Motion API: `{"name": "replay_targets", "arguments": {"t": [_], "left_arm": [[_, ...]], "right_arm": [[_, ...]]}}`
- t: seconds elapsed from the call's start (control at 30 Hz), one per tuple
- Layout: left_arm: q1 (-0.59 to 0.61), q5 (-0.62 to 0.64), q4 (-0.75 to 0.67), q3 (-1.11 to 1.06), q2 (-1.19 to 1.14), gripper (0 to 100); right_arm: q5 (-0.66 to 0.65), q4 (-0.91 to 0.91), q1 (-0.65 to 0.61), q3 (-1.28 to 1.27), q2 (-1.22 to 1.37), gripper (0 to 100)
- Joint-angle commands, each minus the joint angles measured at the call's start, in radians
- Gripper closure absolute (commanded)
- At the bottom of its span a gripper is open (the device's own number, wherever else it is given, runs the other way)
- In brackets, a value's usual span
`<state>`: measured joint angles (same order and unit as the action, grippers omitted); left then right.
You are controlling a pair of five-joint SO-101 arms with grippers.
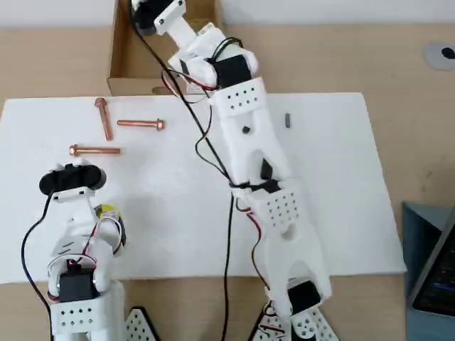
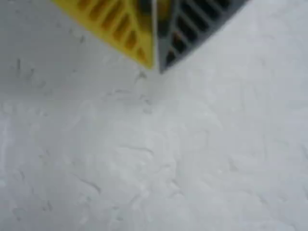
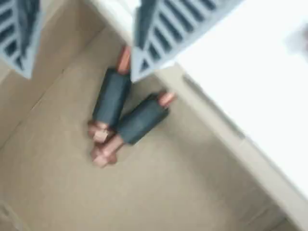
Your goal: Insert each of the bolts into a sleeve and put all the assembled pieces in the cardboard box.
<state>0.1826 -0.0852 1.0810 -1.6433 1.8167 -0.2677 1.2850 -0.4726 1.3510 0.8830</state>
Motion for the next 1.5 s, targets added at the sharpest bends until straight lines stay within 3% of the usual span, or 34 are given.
{"name": "replay_targets", "arguments": {"t": [0.0, 0.43, 0.77, 1.2, 1.47], "left_arm": [[0.005, -0.005, 0.002, 0.006, 0.008, 100], [0.005, -0.005, 0.002, 0.006, 0.008, 100], [0.005, -0.005, 0.002, 0.006, 0.008, 100], [0.005, -0.005, 0.002, 0.006, 0.008, 100], [0.005, -0.005, 0.002, 0.006, 0.008, 100]], "right_arm": [[-0.005, 0.112, 0.019, 0.124, -0.070, 84.3], [-0.005, 0.497, 0.111, 0.254, -0.068, 84.3], [-0.023, 0.503, 0.200, 0.239, -0.071, 84.3], [-0.204, 0.503, 0.211, -0.283, -0.257, 84.0], [-0.319, 0.503, 0.209, -0.441, -0.271, 83.9]]}}
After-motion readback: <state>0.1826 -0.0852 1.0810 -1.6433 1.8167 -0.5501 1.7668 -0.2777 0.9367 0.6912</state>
